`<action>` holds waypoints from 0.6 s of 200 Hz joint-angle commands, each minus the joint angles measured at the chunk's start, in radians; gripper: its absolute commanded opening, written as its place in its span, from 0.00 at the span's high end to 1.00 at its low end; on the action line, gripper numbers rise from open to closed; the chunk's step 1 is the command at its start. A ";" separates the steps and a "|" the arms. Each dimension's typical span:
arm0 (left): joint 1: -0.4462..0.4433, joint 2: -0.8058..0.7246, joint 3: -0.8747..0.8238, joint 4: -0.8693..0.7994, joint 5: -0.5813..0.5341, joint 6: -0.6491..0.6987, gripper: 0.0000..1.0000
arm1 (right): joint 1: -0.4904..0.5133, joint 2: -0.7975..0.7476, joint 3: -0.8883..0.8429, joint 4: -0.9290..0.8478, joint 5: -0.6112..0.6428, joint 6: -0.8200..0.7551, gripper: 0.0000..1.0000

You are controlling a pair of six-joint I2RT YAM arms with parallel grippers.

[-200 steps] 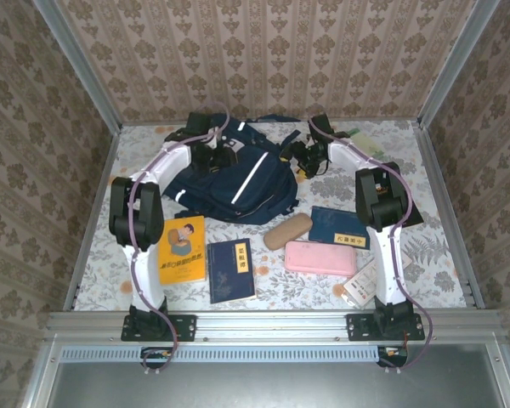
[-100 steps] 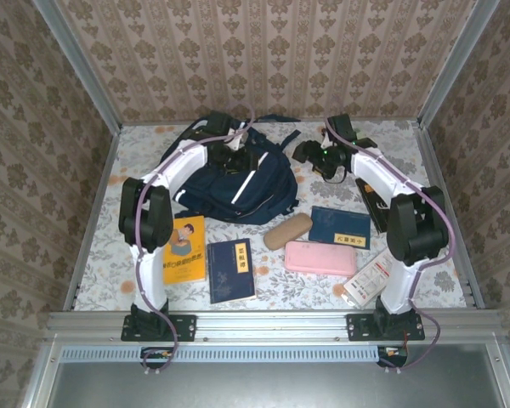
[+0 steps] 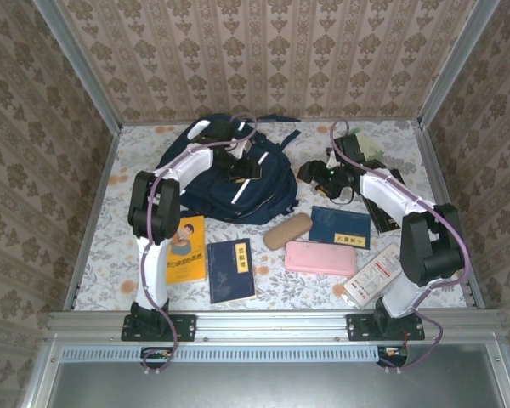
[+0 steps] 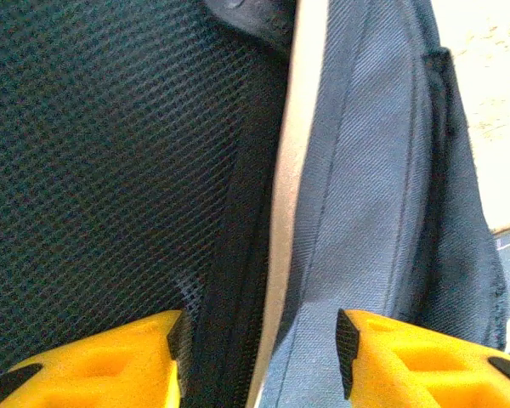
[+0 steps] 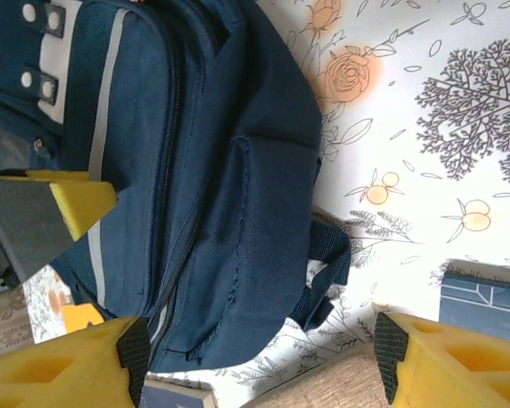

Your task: Pack the student bag

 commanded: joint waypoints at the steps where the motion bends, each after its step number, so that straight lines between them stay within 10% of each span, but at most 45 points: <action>1: 0.003 0.017 0.024 0.065 0.088 -0.044 0.55 | -0.004 -0.029 -0.036 0.050 -0.053 -0.003 0.30; 120: -0.005 0.053 0.012 0.146 0.158 -0.086 0.79 | -0.004 -0.041 -0.104 0.087 -0.084 -0.003 0.36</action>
